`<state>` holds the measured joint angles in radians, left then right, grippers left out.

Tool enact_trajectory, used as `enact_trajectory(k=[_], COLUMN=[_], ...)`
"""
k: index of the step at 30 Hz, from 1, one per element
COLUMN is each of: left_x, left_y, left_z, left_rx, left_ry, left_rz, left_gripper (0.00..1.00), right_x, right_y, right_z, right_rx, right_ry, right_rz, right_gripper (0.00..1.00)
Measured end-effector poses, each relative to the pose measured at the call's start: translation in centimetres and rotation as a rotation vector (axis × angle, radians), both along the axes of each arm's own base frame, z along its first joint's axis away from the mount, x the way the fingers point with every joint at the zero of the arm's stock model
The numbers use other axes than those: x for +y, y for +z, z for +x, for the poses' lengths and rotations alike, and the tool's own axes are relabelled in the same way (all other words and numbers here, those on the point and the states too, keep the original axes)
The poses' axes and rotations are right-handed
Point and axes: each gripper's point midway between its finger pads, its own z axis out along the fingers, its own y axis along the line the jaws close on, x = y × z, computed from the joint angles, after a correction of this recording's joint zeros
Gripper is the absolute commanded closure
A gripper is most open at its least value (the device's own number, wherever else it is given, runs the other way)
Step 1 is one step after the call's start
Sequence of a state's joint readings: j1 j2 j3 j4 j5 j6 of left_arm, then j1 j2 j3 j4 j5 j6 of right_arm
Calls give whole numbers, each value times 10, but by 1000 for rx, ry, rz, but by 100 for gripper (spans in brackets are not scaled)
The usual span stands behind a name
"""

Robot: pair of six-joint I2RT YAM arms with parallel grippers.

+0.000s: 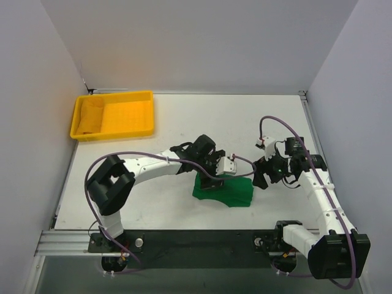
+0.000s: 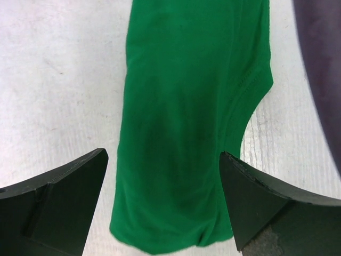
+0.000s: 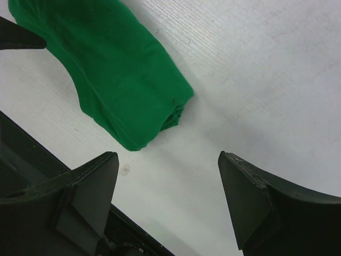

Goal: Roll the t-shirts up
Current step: Pick up the T-shirt from the center of the board.

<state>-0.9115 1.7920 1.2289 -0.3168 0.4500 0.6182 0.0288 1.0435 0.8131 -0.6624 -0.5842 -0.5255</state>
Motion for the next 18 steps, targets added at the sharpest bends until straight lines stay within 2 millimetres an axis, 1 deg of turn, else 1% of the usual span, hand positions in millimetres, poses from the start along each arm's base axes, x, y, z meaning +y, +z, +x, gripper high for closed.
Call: enact_trajectory(k=[4,8,14,18], left_x=[-7,-13,-30,-37], left_y=[-23,-41,-53,-56], left_z=[-4,-6,-5,-2], left_rx=[18,26,21,26], left_ry=[-23,-45,-66,-66], left_rz=[25,46,43,43], left_gripper=[3,3,3,3], right_x=[-4,-5,-5,-8], right_y=[-1,3,3,1], right_z=[-4,-9,-12,-14], right_rx=[0,-17,-5,10], right_ry=[-25,-27,-29,-47], right_rz=[2,2,1,0], right_gripper=[22,22,22,22])
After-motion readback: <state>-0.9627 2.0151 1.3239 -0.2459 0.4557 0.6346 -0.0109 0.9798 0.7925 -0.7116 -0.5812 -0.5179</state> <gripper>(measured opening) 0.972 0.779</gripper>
